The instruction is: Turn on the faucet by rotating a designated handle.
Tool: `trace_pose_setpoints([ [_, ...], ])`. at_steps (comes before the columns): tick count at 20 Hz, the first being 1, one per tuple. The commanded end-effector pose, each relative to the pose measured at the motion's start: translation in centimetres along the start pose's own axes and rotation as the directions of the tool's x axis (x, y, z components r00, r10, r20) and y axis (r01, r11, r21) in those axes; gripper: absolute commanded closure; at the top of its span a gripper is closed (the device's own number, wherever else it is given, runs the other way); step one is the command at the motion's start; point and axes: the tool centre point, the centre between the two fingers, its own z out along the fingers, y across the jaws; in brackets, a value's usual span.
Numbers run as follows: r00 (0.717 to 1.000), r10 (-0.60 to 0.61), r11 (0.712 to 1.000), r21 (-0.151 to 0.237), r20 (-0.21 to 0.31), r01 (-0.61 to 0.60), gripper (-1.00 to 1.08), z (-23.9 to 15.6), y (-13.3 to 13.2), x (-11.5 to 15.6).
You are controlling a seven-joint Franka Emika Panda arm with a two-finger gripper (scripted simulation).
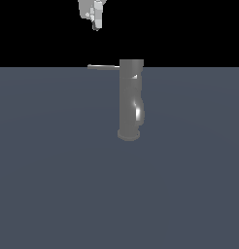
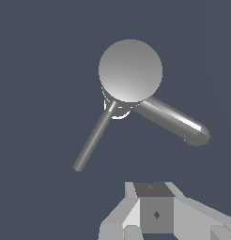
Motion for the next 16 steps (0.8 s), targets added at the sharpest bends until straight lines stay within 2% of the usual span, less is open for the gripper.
trace_pose_setpoints([
  [1,0.998,0.058,0.998,0.004,0.003,-0.058,1.08,1.0,-1.3,0.3],
  [8,0.976,0.216,0.976,0.012,0.015,-0.216,1.08,4.0,-4.8,0.9],
  [16,0.926,0.375,0.927,0.017,0.036,-0.375,1.08,7.5,-8.1,1.4],
])
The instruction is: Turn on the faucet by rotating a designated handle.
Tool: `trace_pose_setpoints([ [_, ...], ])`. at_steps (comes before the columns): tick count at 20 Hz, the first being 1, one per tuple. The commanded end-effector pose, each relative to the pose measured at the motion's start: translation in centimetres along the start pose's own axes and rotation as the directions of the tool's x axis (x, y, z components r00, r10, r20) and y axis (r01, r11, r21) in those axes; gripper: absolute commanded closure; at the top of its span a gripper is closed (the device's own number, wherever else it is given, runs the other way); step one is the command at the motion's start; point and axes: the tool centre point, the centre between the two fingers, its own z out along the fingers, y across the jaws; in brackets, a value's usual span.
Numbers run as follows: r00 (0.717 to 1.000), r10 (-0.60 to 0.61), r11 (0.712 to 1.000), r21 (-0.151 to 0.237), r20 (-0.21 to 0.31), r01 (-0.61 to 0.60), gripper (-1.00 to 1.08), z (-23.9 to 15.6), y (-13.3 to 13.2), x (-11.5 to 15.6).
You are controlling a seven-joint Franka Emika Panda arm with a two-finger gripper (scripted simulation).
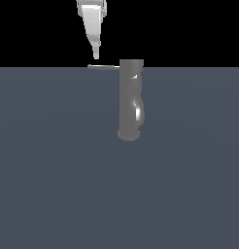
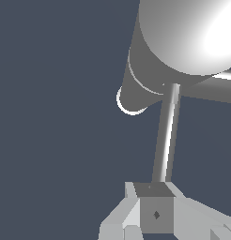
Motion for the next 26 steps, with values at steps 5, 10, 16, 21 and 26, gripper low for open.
trace_pose_setpoints([
  [5,0.995,0.098,0.995,0.004,0.012,-0.098,1.08,2.1,-1.8,-0.3],
  [10,0.990,0.137,0.991,0.005,0.018,-0.137,1.08,3.0,-2.4,-0.4],
  [16,0.989,0.147,0.989,0.005,0.019,-0.147,1.08,3.2,-2.6,-0.5],
  [21,0.989,0.146,0.989,0.005,0.019,-0.146,1.08,3.3,-1.9,-0.5],
  [26,0.989,0.146,0.989,0.005,0.019,-0.146,1.08,3.3,-0.7,-0.6],
])
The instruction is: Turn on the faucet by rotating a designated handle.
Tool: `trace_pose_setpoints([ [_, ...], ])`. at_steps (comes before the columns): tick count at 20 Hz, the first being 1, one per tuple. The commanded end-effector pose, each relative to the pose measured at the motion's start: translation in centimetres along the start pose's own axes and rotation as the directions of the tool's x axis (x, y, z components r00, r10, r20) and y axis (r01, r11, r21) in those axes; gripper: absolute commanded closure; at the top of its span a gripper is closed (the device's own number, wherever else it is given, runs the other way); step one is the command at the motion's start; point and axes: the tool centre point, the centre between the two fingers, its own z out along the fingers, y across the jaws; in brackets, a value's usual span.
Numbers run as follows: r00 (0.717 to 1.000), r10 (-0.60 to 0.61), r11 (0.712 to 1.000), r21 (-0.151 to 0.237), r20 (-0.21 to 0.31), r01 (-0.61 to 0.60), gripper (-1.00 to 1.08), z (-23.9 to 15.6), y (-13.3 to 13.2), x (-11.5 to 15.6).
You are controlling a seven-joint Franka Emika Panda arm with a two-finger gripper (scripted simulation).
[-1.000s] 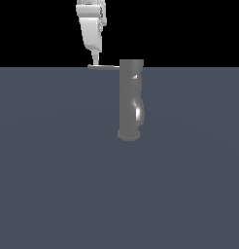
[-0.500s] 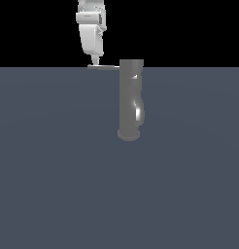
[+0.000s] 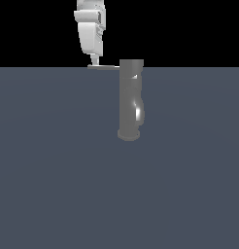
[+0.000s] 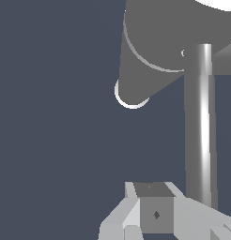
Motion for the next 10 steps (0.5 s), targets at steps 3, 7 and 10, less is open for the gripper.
trace_pose_setpoints([
  [3,1.000,0.000,1.000,0.000,0.000,0.000,1.08,0.0,1.1,0.1],
  [7,1.000,0.000,1.000,0.000,0.000,0.000,1.08,0.0,2.1,0.1],
  [10,1.000,0.000,1.000,0.000,0.000,0.000,1.08,0.0,2.9,0.2],
])
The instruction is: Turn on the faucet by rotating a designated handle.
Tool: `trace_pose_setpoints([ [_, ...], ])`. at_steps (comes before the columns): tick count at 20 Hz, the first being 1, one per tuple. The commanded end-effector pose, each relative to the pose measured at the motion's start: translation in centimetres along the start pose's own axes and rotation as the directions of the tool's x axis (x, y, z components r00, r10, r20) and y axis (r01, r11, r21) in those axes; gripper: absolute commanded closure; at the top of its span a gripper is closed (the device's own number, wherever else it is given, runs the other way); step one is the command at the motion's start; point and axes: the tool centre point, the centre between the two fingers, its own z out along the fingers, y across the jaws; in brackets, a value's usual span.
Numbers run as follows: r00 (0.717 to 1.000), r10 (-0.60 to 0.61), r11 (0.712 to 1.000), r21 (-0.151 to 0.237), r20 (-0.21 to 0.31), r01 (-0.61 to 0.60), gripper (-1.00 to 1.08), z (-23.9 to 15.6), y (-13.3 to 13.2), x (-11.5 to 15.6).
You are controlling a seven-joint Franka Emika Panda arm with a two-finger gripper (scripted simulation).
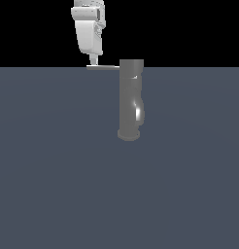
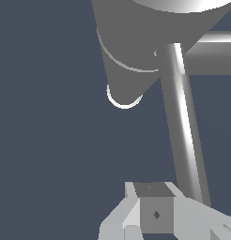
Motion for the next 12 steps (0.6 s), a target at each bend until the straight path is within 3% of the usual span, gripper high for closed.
trace_pose_setpoints([
  [1,1.000,0.002,1.000,-0.004,-0.002,-0.002,1.08,0.0,0.8,0.2],
  [12,1.000,0.002,1.000,-0.004,-0.002,-0.002,1.08,0.0,3.8,0.4],
])
